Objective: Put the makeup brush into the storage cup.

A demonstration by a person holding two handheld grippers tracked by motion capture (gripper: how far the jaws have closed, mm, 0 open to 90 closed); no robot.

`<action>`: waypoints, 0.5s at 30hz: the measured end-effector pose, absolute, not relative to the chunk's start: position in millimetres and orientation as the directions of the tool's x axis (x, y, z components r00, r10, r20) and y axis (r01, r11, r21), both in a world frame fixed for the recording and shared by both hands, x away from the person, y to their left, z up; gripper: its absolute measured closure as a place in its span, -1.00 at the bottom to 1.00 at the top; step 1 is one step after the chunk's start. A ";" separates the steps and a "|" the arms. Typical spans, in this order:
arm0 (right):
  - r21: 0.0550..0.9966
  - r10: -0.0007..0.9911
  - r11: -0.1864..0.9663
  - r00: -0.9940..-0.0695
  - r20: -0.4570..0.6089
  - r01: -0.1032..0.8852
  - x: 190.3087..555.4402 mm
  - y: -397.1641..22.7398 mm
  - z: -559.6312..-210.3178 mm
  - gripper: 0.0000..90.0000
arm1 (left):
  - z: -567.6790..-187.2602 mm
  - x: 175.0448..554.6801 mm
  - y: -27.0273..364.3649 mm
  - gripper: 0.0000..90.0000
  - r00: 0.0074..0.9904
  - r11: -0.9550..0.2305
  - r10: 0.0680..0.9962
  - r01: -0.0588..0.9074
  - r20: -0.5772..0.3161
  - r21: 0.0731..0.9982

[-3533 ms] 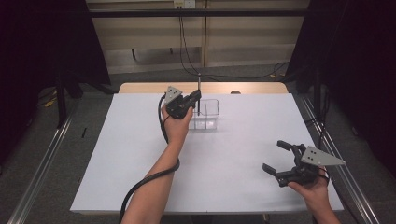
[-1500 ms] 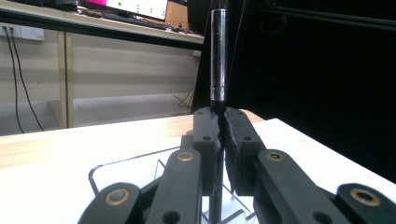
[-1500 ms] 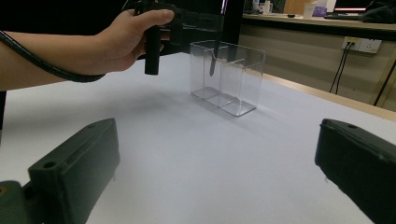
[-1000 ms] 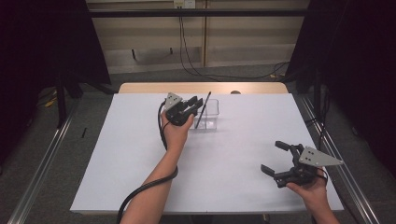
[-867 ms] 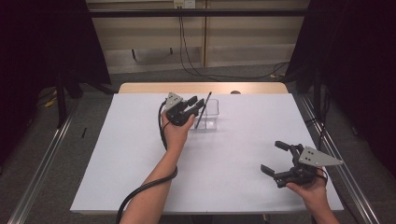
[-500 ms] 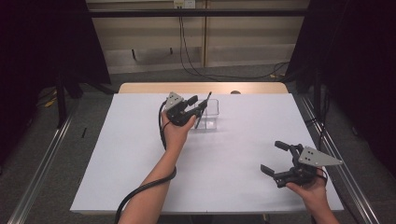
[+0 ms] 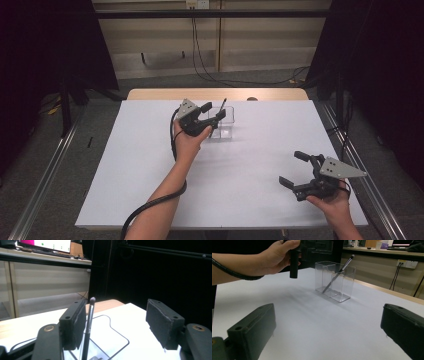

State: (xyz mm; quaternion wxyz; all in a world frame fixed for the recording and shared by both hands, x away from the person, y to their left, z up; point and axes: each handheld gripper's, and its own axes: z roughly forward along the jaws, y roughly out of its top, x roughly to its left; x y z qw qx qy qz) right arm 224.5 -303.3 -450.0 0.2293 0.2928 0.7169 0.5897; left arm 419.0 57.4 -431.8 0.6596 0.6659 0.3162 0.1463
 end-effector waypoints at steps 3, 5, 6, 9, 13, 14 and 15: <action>0.979 0.690 0.136 -0.723 0.016 0.151 224.4 -303.3 -450.0 -1.00 | -430.9 418.2 55.8 -0.33 0.766 0.074 0.603 0.224 -0.223 0.972; 0.980 0.691 0.134 -0.723 0.016 0.150 224.2 -303.6 -449.9 -1.00 | -430.1 417.9 54.5 -0.39 0.772 0.071 0.597 0.221 -0.219 0.973; 0.980 0.690 0.134 -0.724 0.016 0.149 224.1 -303.8 -449.8 -1.00 | -429.6 417.7 53.9 -0.42 0.775 0.064 0.595 0.216 -0.211 0.974; 0.980 0.692 0.133 -0.721 0.017 0.151 223.9 -304.4 -449.9 -1.00 | -428.2 417.3 51.9 -0.48 0.787 0.062 0.583 0.205 -0.202 0.977; 0.980 0.690 0.133 -0.723 0.014 0.147 224.0 -304.3 -449.7 -1.00 | -425.7 416.8 49.5 -0.53 0.800 0.051 0.570 0.192 -0.187 0.980; 0.980 0.691 0.133 -0.723 0.015 0.148 224.0 -304.4 -449.8 -1.00 | -425.4 416.9 49.4 -0.55 0.804 0.046 0.567 0.186 -0.179 0.981; 0.980 0.691 0.133 -0.723 0.015 0.148 224.0 -304.4 -449.8 -1.00 | -425.0 416.9 49.0 -0.57 0.810 0.039 0.560 0.186 -0.176 0.982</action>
